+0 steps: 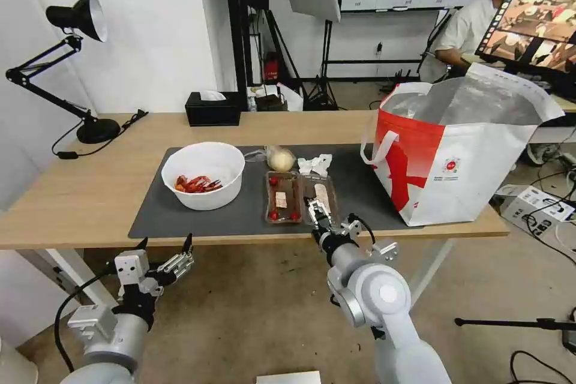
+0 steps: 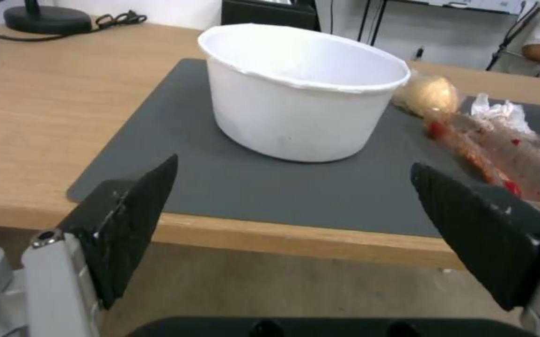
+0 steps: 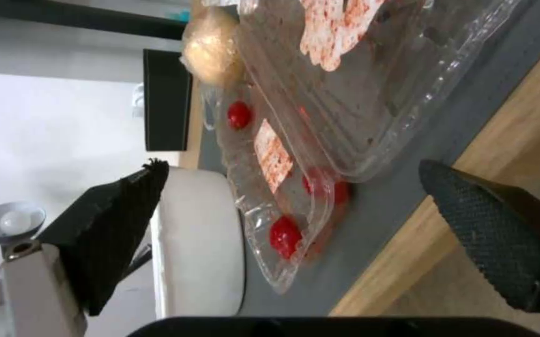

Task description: Pick up the trash from the table and place it into the takeout bag.

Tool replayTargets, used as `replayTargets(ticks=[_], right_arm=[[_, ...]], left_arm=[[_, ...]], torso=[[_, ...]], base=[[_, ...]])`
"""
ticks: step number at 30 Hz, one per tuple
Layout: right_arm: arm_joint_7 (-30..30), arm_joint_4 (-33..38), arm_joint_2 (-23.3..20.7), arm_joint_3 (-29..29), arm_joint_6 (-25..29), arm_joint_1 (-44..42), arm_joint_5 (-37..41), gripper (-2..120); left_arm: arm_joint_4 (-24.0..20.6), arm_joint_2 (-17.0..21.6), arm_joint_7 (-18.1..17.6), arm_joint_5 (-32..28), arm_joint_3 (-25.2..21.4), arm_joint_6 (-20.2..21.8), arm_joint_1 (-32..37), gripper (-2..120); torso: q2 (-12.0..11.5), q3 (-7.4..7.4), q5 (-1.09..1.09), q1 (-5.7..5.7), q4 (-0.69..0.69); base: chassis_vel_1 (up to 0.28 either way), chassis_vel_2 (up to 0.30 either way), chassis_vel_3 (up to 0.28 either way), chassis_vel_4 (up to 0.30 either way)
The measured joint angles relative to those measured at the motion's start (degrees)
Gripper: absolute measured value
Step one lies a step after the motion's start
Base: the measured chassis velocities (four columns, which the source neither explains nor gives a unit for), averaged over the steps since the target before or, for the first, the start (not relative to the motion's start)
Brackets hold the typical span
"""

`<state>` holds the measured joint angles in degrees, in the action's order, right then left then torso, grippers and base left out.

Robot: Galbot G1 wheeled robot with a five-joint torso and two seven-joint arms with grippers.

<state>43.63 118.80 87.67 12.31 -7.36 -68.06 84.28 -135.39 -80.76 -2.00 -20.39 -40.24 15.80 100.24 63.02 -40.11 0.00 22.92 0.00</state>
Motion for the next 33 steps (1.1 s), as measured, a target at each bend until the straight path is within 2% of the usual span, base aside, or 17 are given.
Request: replayTargets(ticks=[33], right_arm=[[1.09, -2.27, 1.42, 0.10, 0.52, 3.14, -1.07, 100]], left_arm=[[-0.32, -0.05, 0.03, 0.83, -0.26, -0.45, 0.81, 100]], torso=[[0.00, 0.00, 0.00, 0.00, 0.00]], base=[[0.000, 0.000, 0.000, 0.000]])
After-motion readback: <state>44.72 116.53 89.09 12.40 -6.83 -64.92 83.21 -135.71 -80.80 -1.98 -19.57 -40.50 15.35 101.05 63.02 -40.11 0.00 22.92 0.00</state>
